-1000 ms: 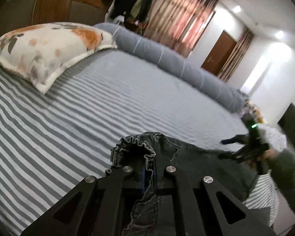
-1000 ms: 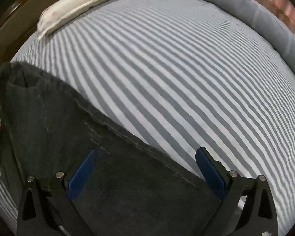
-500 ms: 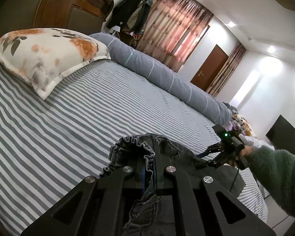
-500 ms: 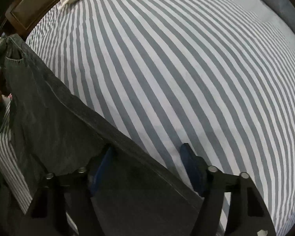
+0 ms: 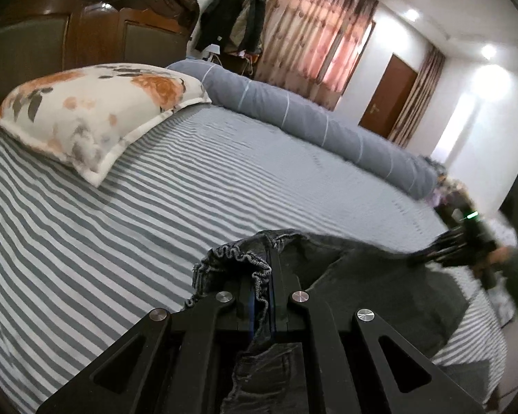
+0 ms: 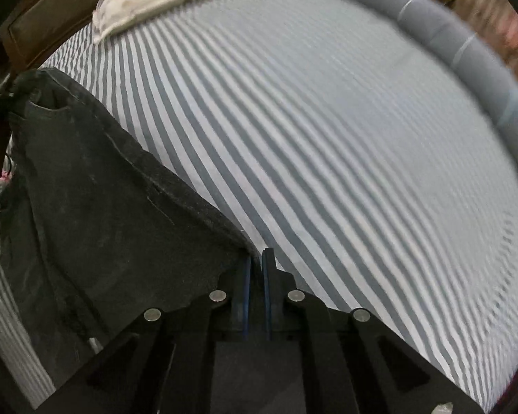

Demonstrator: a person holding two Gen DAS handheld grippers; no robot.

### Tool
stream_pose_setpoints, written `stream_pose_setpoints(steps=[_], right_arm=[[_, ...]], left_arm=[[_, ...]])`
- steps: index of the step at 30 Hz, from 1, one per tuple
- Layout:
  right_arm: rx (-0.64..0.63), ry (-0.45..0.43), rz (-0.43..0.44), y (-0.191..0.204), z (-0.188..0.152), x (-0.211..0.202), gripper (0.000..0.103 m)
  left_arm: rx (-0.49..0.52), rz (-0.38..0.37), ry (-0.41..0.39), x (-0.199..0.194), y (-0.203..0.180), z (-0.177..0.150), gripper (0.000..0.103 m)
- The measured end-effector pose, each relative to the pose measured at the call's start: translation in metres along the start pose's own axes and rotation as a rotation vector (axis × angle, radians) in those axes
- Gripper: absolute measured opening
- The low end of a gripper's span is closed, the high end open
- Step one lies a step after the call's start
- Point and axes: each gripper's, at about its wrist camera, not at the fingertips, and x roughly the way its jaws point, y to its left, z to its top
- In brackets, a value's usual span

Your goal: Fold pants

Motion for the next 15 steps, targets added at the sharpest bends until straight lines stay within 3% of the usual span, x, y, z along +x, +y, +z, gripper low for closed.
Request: stream_pose_setpoints(steps=[8,15], right_arm=[[0.048,-0.091,-0.207,0.065,-0.041,-0.083,0.004],[0.148,-0.156,-0.283,0.129,-0.081,-0.130,0.003]], left_arm=[[0.147,0.071,0.036,-0.015,-0.019,-0.003,0.005],[0.212,0.034,0.026,-0.069,-0.040,-0.013,0.006]])
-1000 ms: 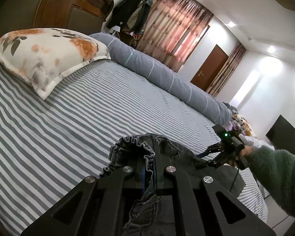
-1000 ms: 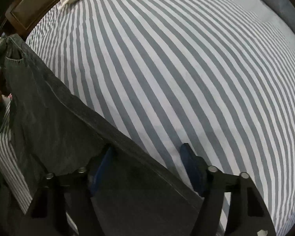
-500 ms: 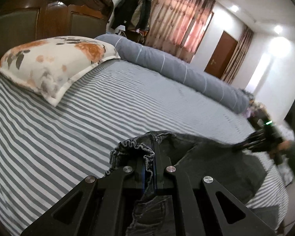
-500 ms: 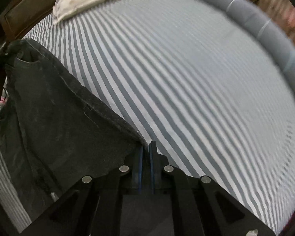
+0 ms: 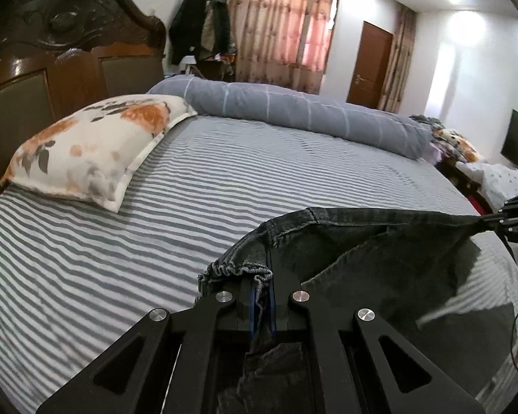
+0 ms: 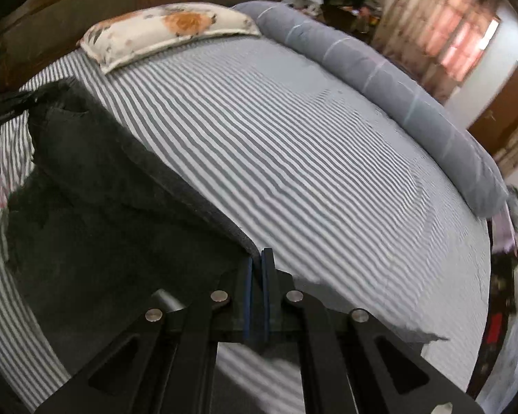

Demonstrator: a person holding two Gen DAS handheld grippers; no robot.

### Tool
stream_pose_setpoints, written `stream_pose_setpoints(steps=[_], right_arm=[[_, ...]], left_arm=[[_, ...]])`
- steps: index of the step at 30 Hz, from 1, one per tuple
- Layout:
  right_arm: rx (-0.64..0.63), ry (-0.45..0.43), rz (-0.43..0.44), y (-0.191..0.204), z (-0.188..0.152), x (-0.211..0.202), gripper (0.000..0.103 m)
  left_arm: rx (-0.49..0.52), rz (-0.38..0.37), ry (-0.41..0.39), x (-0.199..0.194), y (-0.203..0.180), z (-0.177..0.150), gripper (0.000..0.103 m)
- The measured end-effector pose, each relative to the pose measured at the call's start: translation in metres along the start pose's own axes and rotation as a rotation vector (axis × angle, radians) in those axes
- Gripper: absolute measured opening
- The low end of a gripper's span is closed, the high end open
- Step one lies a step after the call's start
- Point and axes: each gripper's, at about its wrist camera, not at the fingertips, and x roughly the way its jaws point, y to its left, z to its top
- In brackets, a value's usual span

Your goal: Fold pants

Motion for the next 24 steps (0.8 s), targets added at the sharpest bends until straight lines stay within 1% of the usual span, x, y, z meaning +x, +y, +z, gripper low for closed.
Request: stream_pose_setpoints(steps=[2,5,8,11,14,15,17,18,19,21,24], right_arm=[[0.021,-0.010,-0.015,0.012,-0.012,-0.013,0.003],[0.071,-0.013,-0.010,0.025,-0.040,-0.031,0.003],[0.109,0.003,0.006,0.039,-0.072,-0.043,0.003],[0.141,0.029,0.025,0.057,-0.105,-0.047,0.003],[0.175,0.064,0.050,0.073,-0.142,-0.044,0.003],[0.174,0.077,0.051,0.078,-0.151,-0.040,0.003],[0.174,0.106,0.059,0.087,-0.164,-0.031,0.003],[0.181,0.119,0.063,0.091,-0.171,-0.026,0.003],[0.184,0.135,0.069,0.094,-0.177,-0.021,0.003],[0.189,0.157,0.075,0.101,-0.188,-0.010,0.003],[0.194,0.185,0.080,0.107,-0.198,0.003,0.004]], left_arm=[[0.037,-0.007,0.012,-0.017,-0.009,-0.008,0.006],[0.098,-0.006,0.035,-0.042,-0.021,-0.026,0.007],[0.094,-0.018,0.069,-0.061,-0.026,-0.046,0.009],[0.104,-0.010,0.109,-0.075,-0.029,-0.070,0.010],[0.103,-0.016,0.179,-0.082,-0.031,-0.099,0.010],[0.109,-0.012,0.216,-0.082,-0.031,-0.110,0.010],[0.126,-0.005,0.275,-0.079,-0.034,-0.126,0.011],[0.138,-0.004,0.327,-0.074,-0.034,-0.135,0.011],[0.141,0.004,0.354,-0.072,-0.034,-0.142,0.014],[0.130,0.018,0.422,-0.065,-0.029,-0.156,0.015],[0.099,0.044,0.477,-0.062,-0.021,-0.168,0.015]])
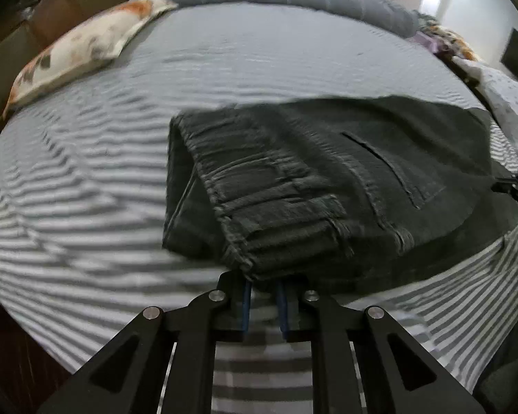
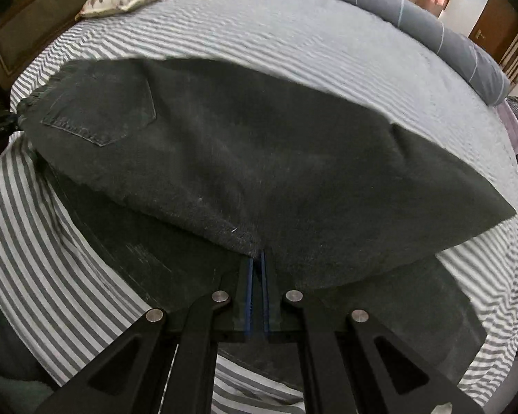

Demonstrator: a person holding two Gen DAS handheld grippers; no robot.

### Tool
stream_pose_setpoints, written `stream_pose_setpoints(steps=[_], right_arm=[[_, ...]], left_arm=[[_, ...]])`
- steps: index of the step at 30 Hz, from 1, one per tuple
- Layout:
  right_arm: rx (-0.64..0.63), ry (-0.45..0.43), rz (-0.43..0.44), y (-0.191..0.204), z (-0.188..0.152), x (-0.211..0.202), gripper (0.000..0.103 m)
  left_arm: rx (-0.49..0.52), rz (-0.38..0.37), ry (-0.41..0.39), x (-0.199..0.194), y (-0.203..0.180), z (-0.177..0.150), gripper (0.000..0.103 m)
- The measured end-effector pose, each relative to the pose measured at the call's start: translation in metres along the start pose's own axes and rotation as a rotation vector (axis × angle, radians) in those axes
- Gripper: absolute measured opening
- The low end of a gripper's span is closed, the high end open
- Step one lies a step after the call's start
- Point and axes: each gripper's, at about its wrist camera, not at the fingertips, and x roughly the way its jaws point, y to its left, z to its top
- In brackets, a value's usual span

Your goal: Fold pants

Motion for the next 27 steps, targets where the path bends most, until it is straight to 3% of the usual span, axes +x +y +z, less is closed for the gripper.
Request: stream_pose_setpoints(steps=[4,6,8,11,16,22,27], right_arm=[[0.043,0.021,0.020,-0.002,-0.004,0.012,0.010],[0.083,0.028,0.028,-0.006,-0.006,0.015,0.027],[0.121,0.013,0.018,-0.011,-0.008,0.013,0.038],[0.188,-0.012,0.053,-0.020,-0.014,0.002,0.039],[0.348,-0.070,0.183,-0.041,-0.032,-0.027,0.042],[0.550,-0.110,0.339,-0.043,-0.056,-0.045,0.044],[0.714,-0.116,0.427,-0.052,-0.066,-0.034,0.044]], left_arm=[[-0.088,-0.009,0.042,-0.002,0.013,-0.006,0.024],[-0.147,-0.016,0.048,-0.006,0.020,-0.009,0.035],[-0.205,-0.008,0.051,-0.010,0.029,-0.010,0.043],[-0.323,-0.050,0.049,-0.023,0.037,-0.015,0.043],[-0.483,-0.234,-0.015,-0.050,0.036,-0.017,0.045],[-0.649,-0.424,0.010,-0.048,0.016,-0.020,0.046],[-0.713,-0.423,0.046,-0.027,0.003,-0.023,0.046]])
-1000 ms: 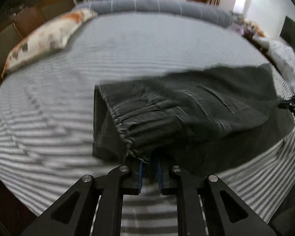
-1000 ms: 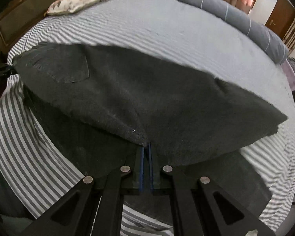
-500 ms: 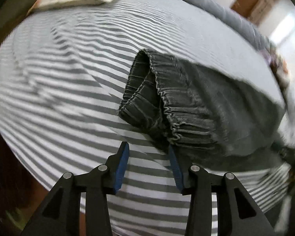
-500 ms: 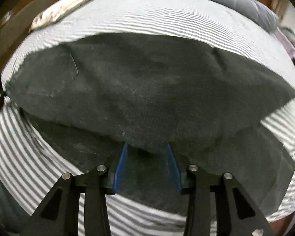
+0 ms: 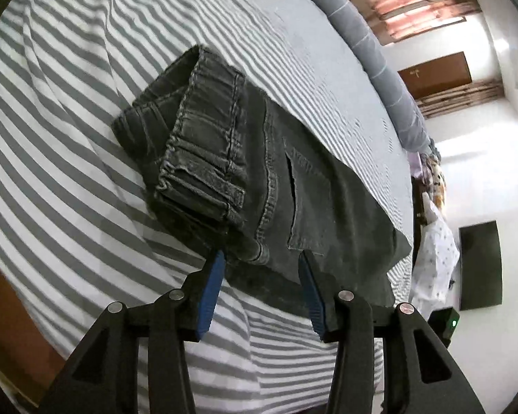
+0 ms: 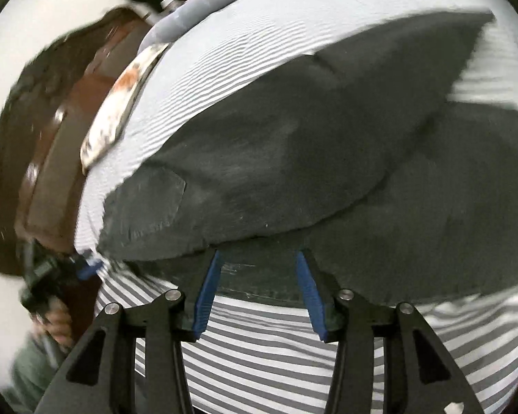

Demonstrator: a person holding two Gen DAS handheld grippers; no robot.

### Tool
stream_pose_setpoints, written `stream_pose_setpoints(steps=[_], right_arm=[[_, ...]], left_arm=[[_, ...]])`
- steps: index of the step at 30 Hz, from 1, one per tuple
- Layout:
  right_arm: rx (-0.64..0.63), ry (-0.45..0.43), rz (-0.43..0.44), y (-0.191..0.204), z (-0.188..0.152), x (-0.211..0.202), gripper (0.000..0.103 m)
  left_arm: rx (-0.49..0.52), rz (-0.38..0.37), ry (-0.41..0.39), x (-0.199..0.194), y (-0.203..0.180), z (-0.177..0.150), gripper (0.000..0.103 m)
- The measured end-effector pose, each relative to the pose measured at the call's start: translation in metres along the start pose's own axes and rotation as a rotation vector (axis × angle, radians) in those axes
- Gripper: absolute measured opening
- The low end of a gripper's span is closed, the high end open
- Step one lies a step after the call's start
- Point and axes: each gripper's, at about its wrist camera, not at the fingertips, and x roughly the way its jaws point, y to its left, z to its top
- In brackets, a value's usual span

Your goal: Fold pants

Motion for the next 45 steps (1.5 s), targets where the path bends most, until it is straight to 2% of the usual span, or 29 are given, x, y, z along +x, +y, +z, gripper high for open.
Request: stream_pose_setpoints(steps=[9,14,15,17,19,20,23,25,26,27,38,40,41,45], right_arm=[[0.309,-0.040,0.091,-0.038,0.000,0.029,0.044],[0.422,-0.054,0.126,-0.050,0.002,0.056,0.044],[0.444,-0.058,0.136,-0.051,0.003,0.062,0.044],[0.467,-0.058,0.148,-0.055,0.006,0.071,0.044],[0.497,-0.054,0.184,-0.055,0.007,0.082,0.044],[0.503,-0.054,0.189,-0.055,0.007,0.084,0.044],[0.483,-0.070,0.183,-0.048,0.010,0.089,0.044],[0.452,-0.084,0.181,-0.046,0.015,0.086,0.035],[0.441,-0.096,0.174,-0.049,0.015,0.082,0.024],[0.428,-0.113,0.162,-0.051,0.019,0.078,0.020],[0.535,-0.239,0.147,-0.095,0.048,0.057,0.019],[0.552,-0.253,0.158,-0.101,0.053,0.050,0.015],[0.551,-0.252,0.164,-0.101,0.055,0.048,0.010],[0.447,-0.250,0.088,-0.083,0.062,0.035,0.006]], left_arm=[[-0.117,-0.009,-0.034,0.029,0.017,0.020,0.046],[-0.132,-0.015,-0.065,0.034,0.019,0.023,0.046],[-0.129,-0.020,-0.078,0.033,0.019,0.023,0.044],[-0.120,-0.022,-0.101,0.031,0.019,0.026,0.031],[-0.116,-0.029,-0.116,0.028,0.017,0.029,0.023],[-0.110,-0.035,-0.127,0.026,0.015,0.031,0.019],[-0.080,-0.028,-0.155,0.024,0.007,0.035,0.018],[-0.049,-0.003,-0.176,0.022,-0.001,0.037,0.018],[-0.040,0.002,-0.180,0.021,-0.003,0.037,0.017],[-0.026,0.012,-0.186,0.021,-0.007,0.038,0.017],[-0.038,0.048,-0.197,0.017,-0.008,0.039,0.017],[-0.032,0.051,-0.198,0.018,-0.012,0.040,0.017],[-0.028,0.053,-0.199,0.015,-0.009,0.038,0.017],[0.018,0.080,-0.210,0.013,-0.019,0.039,0.017]])
